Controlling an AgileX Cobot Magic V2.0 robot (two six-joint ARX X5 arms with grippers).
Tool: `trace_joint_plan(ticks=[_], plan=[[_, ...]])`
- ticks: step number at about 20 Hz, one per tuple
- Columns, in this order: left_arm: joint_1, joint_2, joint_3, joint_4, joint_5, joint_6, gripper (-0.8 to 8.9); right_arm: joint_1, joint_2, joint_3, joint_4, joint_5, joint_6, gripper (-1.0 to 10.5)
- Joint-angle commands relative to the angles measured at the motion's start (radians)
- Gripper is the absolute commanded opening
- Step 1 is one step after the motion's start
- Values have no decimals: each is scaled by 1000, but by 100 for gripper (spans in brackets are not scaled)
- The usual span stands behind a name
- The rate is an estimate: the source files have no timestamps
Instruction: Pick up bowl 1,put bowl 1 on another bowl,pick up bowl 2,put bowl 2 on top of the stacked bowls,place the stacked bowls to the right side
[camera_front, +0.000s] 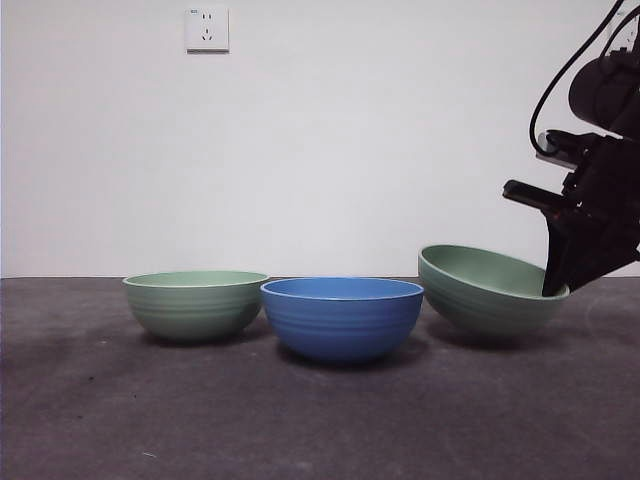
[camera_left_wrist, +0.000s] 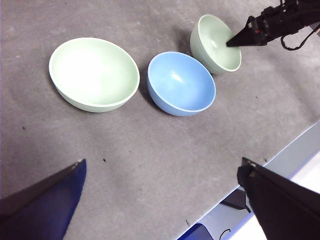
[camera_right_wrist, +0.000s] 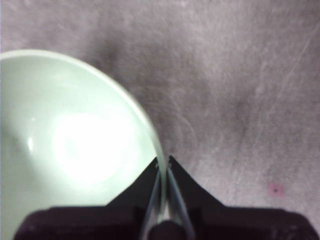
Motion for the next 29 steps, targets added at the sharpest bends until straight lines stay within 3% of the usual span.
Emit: trace_joint_plan(ticks=[1, 7, 9, 11, 14, 29], plan=[[-2, -1, 3, 2, 2, 5, 659, 18, -70, 3, -3, -5, 4, -13], [-4, 12, 3, 5, 2, 5, 659, 162, -157, 111, -193, 4, -33, -13], [-5, 14, 3, 5, 2, 5, 659, 224, -154, 148, -202, 14, -31, -13], [-6, 16, 3, 3, 2, 5, 659, 288, -143, 174, -204, 76, -31, -13], [-6, 16, 3, 4, 2, 5, 659, 343, -105, 187, -204, 85, -26, -13], [-47, 42, 3, -2, -2, 4, 659, 431, 126, 284, -246, 190, -27, -13]])
